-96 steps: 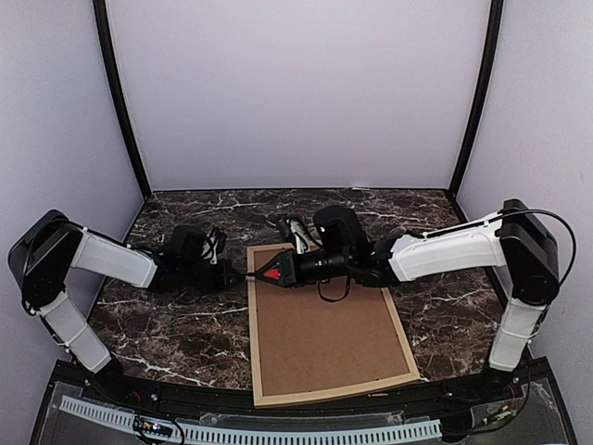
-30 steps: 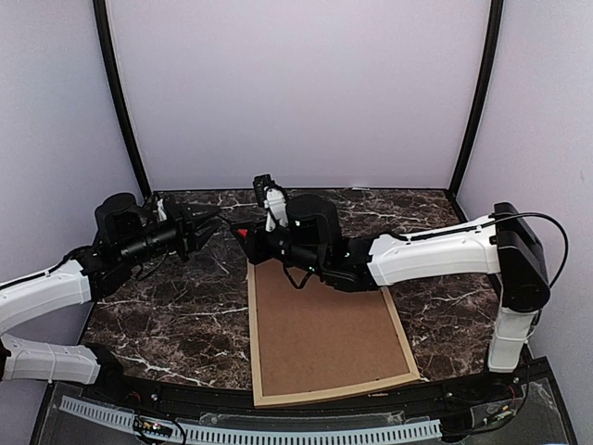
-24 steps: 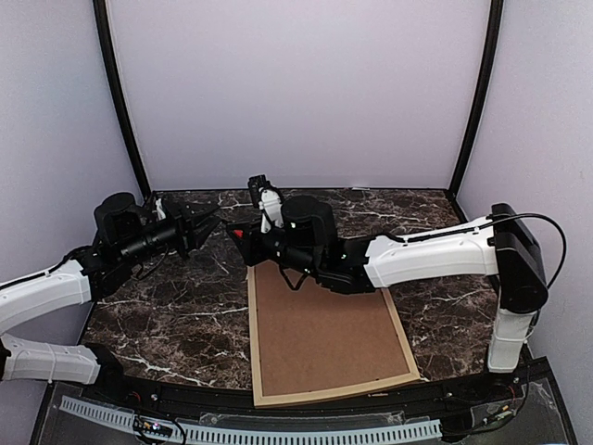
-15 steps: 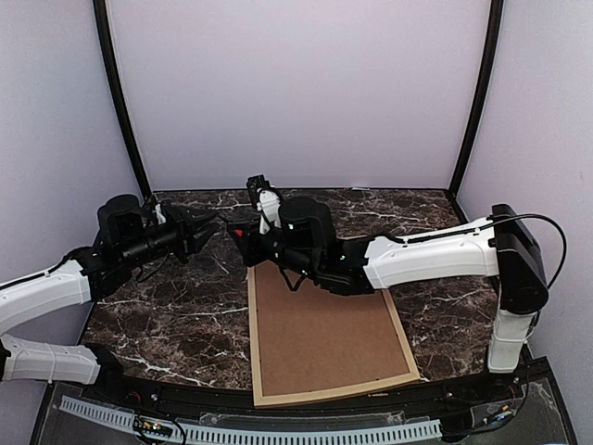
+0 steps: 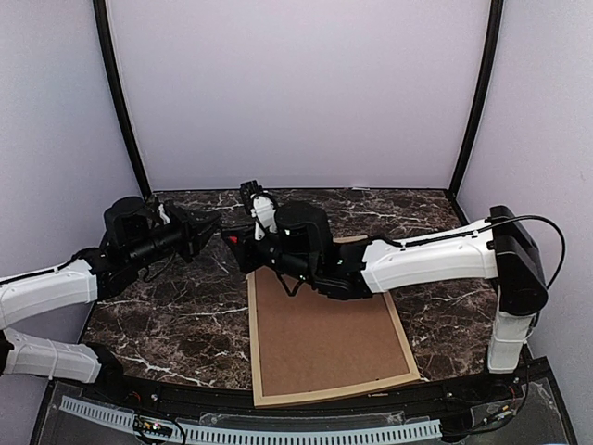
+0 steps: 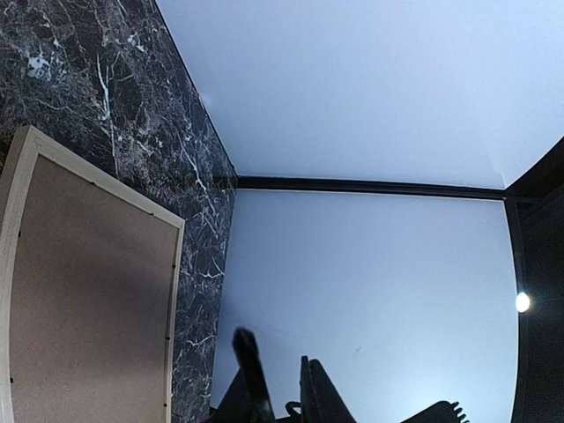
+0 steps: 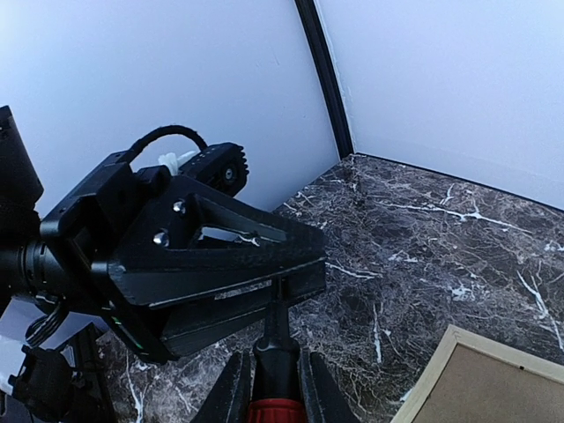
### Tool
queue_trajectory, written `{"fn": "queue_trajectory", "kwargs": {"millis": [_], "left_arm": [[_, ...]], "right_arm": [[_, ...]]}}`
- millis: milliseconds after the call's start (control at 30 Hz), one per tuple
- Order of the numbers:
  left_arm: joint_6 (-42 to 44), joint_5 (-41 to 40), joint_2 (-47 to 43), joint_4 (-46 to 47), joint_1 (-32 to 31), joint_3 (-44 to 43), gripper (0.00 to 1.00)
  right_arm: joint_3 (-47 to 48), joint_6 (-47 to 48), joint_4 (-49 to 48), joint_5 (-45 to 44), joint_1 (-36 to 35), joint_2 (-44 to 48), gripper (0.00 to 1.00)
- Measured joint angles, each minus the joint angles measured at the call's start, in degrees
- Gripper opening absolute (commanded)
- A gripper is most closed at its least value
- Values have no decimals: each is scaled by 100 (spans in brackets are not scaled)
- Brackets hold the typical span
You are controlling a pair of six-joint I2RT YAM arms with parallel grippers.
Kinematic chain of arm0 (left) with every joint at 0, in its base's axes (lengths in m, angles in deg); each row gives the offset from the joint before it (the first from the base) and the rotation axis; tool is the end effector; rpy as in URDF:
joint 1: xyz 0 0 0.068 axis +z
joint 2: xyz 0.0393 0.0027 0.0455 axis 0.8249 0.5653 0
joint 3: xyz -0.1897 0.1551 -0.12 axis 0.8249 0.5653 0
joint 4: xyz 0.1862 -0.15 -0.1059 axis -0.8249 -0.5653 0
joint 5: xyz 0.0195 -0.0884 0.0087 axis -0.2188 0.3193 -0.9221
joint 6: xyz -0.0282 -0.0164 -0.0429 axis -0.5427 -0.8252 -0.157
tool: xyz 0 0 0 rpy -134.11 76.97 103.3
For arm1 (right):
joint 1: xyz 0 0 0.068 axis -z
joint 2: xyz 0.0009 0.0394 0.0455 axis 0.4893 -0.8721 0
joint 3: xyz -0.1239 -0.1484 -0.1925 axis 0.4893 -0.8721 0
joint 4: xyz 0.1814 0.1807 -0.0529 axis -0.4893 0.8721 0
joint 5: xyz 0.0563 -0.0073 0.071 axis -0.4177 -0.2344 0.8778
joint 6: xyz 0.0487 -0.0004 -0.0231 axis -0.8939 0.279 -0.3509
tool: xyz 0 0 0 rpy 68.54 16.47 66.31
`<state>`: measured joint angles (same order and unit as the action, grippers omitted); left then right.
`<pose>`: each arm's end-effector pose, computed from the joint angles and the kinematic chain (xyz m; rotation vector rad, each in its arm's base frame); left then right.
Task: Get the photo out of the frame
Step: Pass from the right arm to the left
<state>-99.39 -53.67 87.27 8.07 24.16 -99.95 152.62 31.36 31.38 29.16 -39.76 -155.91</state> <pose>0.2045 -0.1338 0.2858 -0.7284 1.7832 -1.7008 0.1714 0.4243 0.2846 -0.5475 1.6830 0.9659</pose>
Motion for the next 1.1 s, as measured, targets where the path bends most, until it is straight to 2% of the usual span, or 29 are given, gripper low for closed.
{"fn": "queue_trajectory", "kwargs": {"millis": [133, 300, 433, 467, 500, 533, 567, 867, 1100], "left_arm": [[-13, 7, 136, 44, 0, 2, 1], [-133, -24, 125, 83, 0, 13, 0], [-76, -48, -20, -66, 0, 46, 0], [-28, -57, -70, -125, 0, 57, 0], [48, -68, -144, -219, 0, 76, 0], [118, -70, -221, -334, 0, 87, 0], [205, -81, -295, -446, 0, 98, 0], [1228, -39, -811, -1858, 74, 92, 0], [2806, -238, -804, -3707, 494, -772, 0]], "right_arm": [[0, 31, -7, 17, -22, -33, 0], [4, 50, -44, -4, -28, -66, 2], [0, 52, -48, 22, -52, -66, 47], [-15, 17, -66, 22, -63, -66, 67], [-46, 2, -103, 22, -70, -66, 83], [-101, -15, -140, 24, -70, -61, 93], [-155, -33, -153, 20, -70, -59, 98], [-1038, -87, -28, 50, -155, 199, 99], [-1620, -116, 726, -146, -11, 1143, 99]]}}
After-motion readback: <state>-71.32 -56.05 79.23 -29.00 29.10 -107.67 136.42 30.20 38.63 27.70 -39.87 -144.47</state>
